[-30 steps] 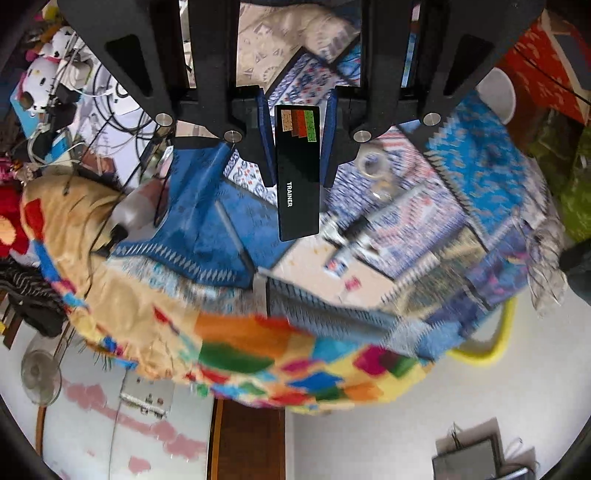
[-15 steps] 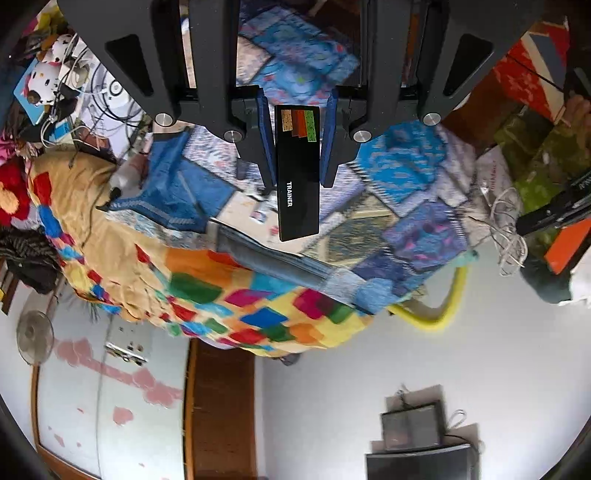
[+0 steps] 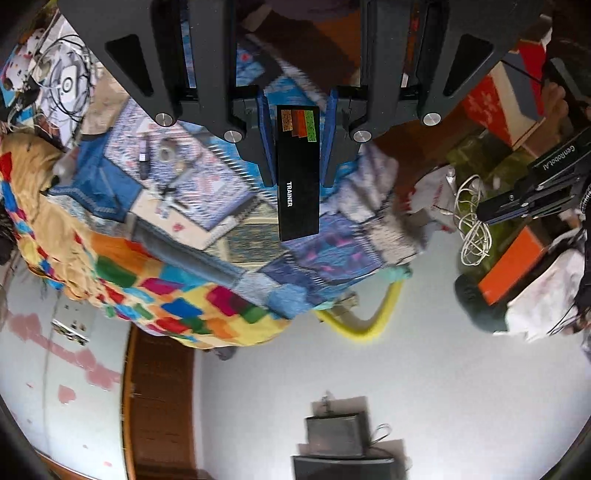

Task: Collect trash
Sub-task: 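Carry the cable and box with both tools toward the white floor bin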

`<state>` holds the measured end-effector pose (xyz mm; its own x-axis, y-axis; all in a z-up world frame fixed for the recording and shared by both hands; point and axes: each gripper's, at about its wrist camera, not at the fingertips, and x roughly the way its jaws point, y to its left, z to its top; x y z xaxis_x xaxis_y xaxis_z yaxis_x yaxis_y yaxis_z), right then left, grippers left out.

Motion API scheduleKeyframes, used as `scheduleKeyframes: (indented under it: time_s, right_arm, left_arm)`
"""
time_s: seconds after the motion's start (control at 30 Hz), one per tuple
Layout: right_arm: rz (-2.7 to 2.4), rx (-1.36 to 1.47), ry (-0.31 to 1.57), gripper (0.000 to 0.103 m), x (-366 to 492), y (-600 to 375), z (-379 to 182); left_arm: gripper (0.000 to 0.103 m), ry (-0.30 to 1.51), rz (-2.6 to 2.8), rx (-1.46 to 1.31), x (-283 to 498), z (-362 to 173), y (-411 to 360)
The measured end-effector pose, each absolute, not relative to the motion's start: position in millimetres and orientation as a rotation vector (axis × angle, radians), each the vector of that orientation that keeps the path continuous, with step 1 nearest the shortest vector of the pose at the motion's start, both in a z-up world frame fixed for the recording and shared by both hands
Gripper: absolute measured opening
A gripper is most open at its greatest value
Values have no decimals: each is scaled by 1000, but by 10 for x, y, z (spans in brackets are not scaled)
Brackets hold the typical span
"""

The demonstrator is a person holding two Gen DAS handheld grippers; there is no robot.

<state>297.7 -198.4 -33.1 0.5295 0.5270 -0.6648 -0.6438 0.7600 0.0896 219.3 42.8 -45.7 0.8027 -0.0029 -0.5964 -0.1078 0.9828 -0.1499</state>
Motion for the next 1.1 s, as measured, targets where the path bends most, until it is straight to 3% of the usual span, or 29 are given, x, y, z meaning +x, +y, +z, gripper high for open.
scheduleKeyframes:
  time_s: [0.53, 1.1]
  right_arm:
    - [871, -262, 844, 22, 2372, -820, -867]
    - [924, -431, 1145, 22, 2269, 150, -2178]
  left_arm:
    - [4, 768, 184, -322, 1514, -1248, 1263]
    - [4, 1068, 234, -516, 1532, -2715, 1734]
